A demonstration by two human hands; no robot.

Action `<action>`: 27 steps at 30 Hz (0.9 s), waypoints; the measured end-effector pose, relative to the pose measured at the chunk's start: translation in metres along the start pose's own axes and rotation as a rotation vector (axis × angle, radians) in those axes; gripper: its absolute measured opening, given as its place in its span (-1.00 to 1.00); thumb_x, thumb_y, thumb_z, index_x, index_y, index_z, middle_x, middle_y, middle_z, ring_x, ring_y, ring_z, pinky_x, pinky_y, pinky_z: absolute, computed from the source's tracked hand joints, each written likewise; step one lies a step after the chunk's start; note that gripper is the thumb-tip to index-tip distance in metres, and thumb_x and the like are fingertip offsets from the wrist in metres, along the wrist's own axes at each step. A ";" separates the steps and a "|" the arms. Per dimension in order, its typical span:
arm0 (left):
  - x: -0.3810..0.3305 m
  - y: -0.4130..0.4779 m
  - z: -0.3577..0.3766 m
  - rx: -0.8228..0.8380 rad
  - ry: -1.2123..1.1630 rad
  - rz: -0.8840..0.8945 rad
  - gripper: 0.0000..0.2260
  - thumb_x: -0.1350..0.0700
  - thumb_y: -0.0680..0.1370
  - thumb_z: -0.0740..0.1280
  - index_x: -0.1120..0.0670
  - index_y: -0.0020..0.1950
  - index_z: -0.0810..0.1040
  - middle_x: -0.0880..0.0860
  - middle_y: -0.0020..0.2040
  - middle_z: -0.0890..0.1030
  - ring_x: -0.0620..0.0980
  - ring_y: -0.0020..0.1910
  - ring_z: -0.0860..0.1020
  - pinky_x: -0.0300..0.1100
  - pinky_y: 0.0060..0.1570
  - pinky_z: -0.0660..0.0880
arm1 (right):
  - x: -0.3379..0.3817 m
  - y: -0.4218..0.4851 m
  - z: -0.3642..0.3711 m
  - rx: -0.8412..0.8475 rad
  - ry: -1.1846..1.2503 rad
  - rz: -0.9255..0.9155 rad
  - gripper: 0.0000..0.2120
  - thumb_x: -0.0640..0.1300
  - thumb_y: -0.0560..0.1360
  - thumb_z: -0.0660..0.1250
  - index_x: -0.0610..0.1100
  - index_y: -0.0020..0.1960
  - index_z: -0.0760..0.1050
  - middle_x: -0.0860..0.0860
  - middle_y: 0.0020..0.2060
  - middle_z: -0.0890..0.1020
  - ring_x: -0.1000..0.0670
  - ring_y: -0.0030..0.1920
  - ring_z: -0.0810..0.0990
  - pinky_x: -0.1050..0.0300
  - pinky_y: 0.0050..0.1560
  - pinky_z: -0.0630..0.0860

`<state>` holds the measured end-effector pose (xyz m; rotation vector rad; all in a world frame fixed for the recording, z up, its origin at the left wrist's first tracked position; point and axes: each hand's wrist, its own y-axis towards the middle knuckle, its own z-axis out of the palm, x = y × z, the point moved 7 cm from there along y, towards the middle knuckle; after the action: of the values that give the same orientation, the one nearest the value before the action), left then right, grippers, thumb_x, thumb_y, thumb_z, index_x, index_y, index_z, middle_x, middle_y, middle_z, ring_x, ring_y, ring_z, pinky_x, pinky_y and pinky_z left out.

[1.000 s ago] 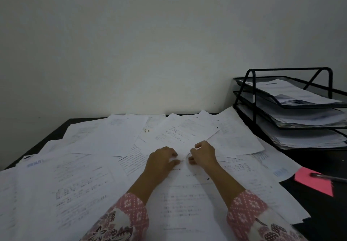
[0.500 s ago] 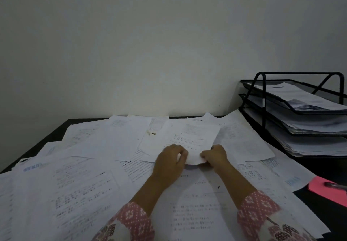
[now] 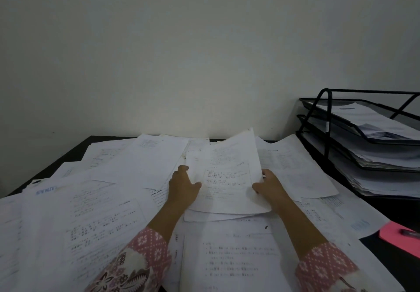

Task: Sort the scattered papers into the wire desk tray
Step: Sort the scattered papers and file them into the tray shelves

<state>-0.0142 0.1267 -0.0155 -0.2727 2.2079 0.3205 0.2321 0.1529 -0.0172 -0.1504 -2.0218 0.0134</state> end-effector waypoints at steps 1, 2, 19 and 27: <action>0.001 0.000 -0.002 0.004 -0.072 -0.027 -0.43 0.18 0.46 0.42 0.19 0.40 0.26 0.22 0.31 0.41 0.13 0.25 0.44 -0.13 0.12 0.42 | 0.000 0.001 -0.001 0.011 -0.008 -0.014 -0.50 -0.34 0.47 0.25 -0.20 0.40 0.28 -0.13 0.28 0.43 -0.11 0.19 0.43 0.13 0.03 0.37; 0.003 -0.001 -0.003 0.013 -0.139 -0.060 -0.43 0.22 0.45 0.43 0.20 0.39 0.26 0.22 0.29 0.43 0.12 0.20 0.47 -0.16 0.04 0.44 | 0.000 0.003 -0.001 0.020 0.001 -0.026 -0.51 -0.33 0.48 0.26 -0.20 0.39 0.30 -0.13 0.27 0.45 -0.11 0.17 0.45 0.13 0.03 0.38; 0.013 0.000 0.013 0.207 -0.492 -0.177 -0.43 0.09 0.46 0.45 0.11 0.39 0.29 0.09 0.25 0.51 0.05 0.11 0.54 -0.03 0.10 0.52 | 0.010 -0.009 -0.008 0.120 0.052 -0.303 -0.53 -0.34 0.57 0.15 -0.01 0.42 0.32 0.07 0.29 0.48 0.06 0.25 0.44 0.21 0.23 0.35; 0.013 0.003 -0.001 0.244 -0.348 -0.072 -0.41 0.32 0.49 0.36 0.13 0.46 0.20 0.08 0.24 0.45 -0.02 0.06 0.44 -0.20 0.01 0.41 | 0.011 -0.013 0.011 0.073 -0.058 -0.237 -0.65 -0.16 0.49 0.38 -0.15 0.24 0.42 0.05 0.09 0.52 0.04 0.09 0.49 0.22 0.05 0.40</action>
<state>-0.0233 0.1284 -0.0247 -0.1489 1.8649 0.0503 0.2158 0.1423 -0.0113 0.1374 -2.0821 -0.0592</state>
